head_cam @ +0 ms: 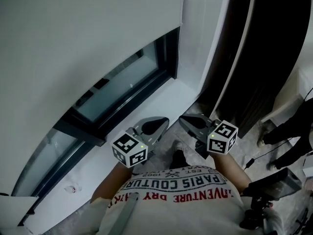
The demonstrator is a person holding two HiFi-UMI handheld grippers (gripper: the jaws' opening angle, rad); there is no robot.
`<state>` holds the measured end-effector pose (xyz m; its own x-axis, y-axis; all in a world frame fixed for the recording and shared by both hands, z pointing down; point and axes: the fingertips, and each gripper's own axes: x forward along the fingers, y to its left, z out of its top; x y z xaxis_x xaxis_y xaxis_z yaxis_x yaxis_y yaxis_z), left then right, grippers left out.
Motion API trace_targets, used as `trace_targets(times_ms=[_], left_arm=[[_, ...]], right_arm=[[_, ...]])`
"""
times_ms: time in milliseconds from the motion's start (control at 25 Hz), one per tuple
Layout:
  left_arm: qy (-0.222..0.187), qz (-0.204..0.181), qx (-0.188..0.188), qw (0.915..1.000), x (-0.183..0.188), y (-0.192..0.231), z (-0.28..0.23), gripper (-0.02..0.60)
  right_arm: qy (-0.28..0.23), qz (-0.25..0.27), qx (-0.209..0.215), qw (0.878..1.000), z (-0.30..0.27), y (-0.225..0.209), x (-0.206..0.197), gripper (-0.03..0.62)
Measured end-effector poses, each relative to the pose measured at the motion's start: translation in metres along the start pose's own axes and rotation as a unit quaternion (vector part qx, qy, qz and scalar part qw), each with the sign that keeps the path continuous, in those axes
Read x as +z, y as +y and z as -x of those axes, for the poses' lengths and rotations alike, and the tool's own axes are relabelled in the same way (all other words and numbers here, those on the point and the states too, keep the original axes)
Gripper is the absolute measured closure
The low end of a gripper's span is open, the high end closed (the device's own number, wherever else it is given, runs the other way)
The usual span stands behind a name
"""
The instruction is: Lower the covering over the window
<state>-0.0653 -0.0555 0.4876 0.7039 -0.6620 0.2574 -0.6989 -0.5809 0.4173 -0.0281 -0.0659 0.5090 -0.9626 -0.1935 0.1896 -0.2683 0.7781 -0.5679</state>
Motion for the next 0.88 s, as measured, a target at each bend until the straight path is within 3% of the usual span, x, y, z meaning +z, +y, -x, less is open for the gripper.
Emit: trace_targets(times_ms=[160,240,880], left_arm=[[-0.026,-0.013,-0.006,0.9996,0.002,-0.051,0.053,0.578],[-0.028,-0.013,-0.007,0.9995,0.001,-0.064,0.064,0.577],[-0.031,-0.018,0.001,0.9994,-0.001,-0.053,0.059,0.577]], right_arm=[[-0.010,0.033,-0.003,0.999,0.017,0.075,-0.007,0.594],[-0.008,0.039,-0.005,0.999,0.023,0.091,-0.011,0.594],[-0.013,0.036,-0.020,0.999,0.034,0.074,-0.020,0.594]])
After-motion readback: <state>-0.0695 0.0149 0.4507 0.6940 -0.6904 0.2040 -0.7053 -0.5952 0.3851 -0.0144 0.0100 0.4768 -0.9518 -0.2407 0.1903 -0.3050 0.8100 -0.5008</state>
